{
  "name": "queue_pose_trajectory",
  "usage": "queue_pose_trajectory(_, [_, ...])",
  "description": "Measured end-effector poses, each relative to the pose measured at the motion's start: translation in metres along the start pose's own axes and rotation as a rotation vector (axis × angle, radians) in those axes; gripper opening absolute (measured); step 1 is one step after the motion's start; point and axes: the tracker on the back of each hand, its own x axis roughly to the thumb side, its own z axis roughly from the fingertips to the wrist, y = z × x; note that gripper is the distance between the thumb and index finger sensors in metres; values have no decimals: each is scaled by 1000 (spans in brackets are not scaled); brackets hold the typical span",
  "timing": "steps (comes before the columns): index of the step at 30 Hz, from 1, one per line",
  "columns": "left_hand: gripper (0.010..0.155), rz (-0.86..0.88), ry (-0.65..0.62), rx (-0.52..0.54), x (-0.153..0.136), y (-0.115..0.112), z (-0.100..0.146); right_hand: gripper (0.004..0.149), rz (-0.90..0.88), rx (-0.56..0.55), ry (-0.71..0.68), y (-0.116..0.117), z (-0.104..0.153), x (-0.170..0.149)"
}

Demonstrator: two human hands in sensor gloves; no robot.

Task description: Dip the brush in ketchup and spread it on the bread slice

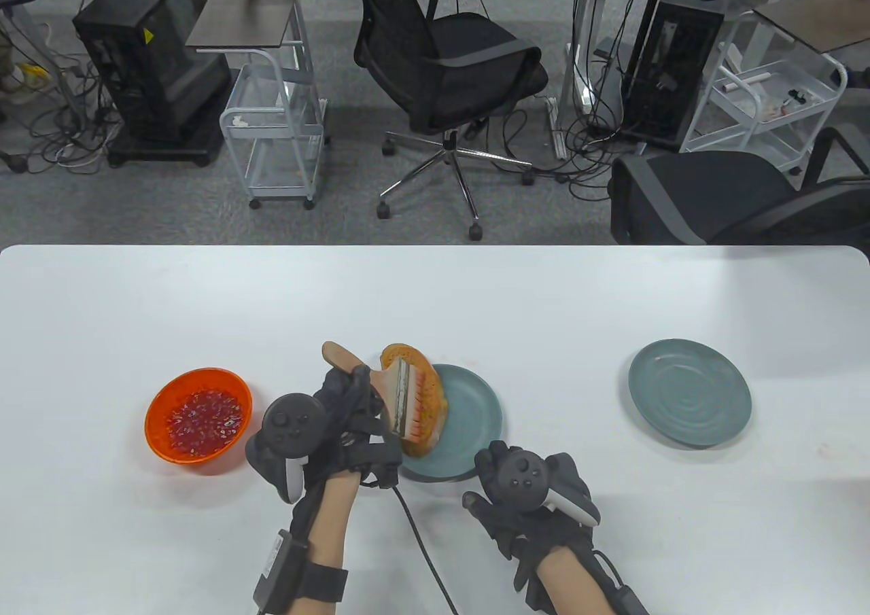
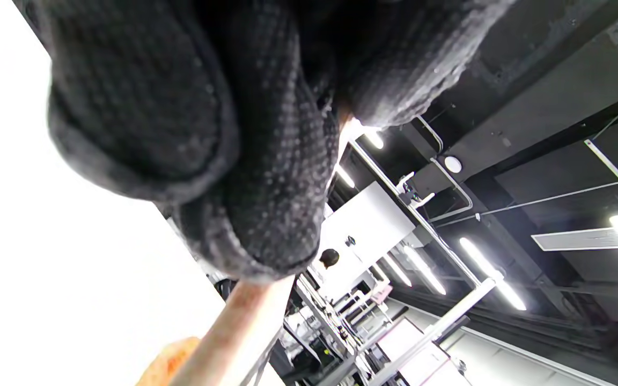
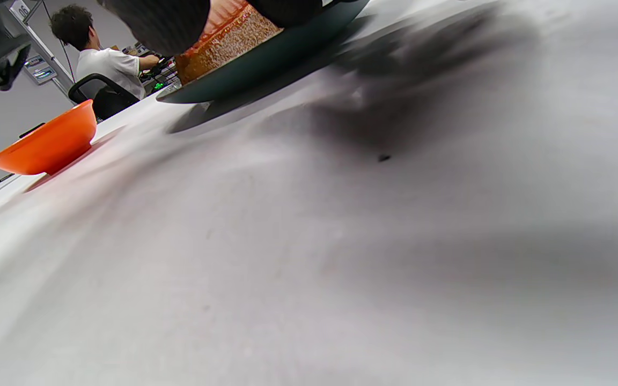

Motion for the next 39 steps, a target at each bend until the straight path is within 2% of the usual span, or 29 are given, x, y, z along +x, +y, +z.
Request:
queue_pose_trajectory(3, [49, -53, -41, 77, 3, 13, 0, 69, -1, 1, 3, 0, 0, 1])
queue_pose_trajectory(5, [49, -32, -41, 69, 5, 14, 1, 69, 1, 2, 5, 0, -1, 1])
queue_pose_trajectory(6, [50, -5, -38, 54, 5, 13, 1, 69, 1, 1, 5, 0, -1, 1])
queue_pose_trajectory(9, [50, 163, 32, -78, 1, -9, 5, 69, 1, 0, 7, 0, -1, 1])
queue_pose_trajectory(11, [50, 125, 31, -109, 1, -16, 7, 69, 3, 0, 8, 0, 0, 1])
queue_pose_trajectory(14, [50, 39, -23, -39, 6, -11, 4, 69, 19, 1, 9, 0, 0, 1])
queue_pose_trajectory(16, [49, -68, -66, 50, 10, 1, 4, 69, 13, 2, 9, 0, -1, 1])
queue_pose_trajectory(18, [49, -90, -89, 87, 13, 7, 4, 69, 12, 2, 8, 0, -1, 1])
queue_pose_trajectory(21, [50, 15, -83, 54, 13, 3, 5, 68, 13, 2, 12, 0, -1, 2])
queue_pose_trajectory(24, [50, 111, -11, -50, 10, -14, 6, 69, 25, 2, 13, 0, -1, 3])
queue_pose_trajectory(27, [50, 96, 29, -80, 4, -23, 6, 69, 18, 3, 6, 0, -1, 0])
queue_pose_trajectory(32, [49, -79, -68, 73, 11, -1, 4, 68, 23, 4, 7, -1, 0, 0])
queue_pose_trajectory(34, [49, -31, -71, 85, 12, 1, 5, 69, 25, 4, 11, 0, 0, 0])
queue_pose_trajectory(38, [50, 149, 11, -19, 9, -15, 6, 69, 35, 4, 14, 0, 0, 2])
queue_pose_trajectory(39, [50, 149, 25, -38, 7, -19, 7, 69, 34, 4, 13, 0, 0, 1])
